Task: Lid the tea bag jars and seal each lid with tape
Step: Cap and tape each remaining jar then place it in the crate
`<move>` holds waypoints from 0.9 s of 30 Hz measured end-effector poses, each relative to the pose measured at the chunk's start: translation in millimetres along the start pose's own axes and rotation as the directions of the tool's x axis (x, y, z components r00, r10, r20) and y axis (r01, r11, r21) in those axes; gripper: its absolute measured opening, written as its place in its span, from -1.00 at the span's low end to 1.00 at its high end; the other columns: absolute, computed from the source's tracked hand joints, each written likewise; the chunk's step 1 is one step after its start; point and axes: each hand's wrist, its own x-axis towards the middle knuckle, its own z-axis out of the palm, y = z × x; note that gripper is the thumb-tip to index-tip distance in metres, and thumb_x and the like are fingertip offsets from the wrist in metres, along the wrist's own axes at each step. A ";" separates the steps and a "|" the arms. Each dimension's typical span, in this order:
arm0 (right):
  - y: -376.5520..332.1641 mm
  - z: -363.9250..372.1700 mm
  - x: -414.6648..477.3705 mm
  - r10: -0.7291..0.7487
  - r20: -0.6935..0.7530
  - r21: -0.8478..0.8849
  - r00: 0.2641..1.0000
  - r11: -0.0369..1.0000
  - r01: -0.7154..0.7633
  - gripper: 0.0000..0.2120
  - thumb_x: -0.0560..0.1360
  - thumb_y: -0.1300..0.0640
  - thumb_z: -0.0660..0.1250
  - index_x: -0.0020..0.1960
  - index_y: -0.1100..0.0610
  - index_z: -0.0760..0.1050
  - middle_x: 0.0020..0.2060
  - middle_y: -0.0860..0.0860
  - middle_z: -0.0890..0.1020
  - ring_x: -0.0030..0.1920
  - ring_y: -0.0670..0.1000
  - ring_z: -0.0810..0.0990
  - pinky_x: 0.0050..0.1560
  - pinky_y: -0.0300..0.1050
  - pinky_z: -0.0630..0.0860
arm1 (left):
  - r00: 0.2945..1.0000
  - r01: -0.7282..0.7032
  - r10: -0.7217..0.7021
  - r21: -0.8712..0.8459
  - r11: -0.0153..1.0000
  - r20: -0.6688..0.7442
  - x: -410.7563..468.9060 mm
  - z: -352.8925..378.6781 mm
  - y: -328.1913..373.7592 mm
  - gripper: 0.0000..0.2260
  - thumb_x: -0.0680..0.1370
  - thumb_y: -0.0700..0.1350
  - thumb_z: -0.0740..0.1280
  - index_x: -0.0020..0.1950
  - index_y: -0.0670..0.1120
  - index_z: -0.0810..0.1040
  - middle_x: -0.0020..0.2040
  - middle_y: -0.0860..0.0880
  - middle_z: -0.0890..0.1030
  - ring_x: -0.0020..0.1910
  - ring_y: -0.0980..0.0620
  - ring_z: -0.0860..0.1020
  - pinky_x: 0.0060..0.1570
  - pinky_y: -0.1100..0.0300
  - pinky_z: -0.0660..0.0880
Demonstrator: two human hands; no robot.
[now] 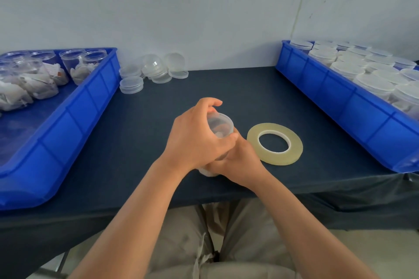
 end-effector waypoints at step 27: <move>-17.4 -108.5 -54.1 -0.002 -0.057 -0.387 0.998 0.922 -0.020 -0.79 0.44 -0.17 0.39 -0.14 -0.07 0.45 -0.20 -0.20 0.58 -0.27 -0.09 0.50 -0.34 -0.16 0.37 | 0.953 -0.270 0.279 0.086 0.959 -0.115 -30.3 -4.5 20.2 -0.60 0.61 0.23 0.36 0.30 0.01 0.69 0.30 0.14 0.64 0.40 0.17 0.49 0.49 0.20 0.36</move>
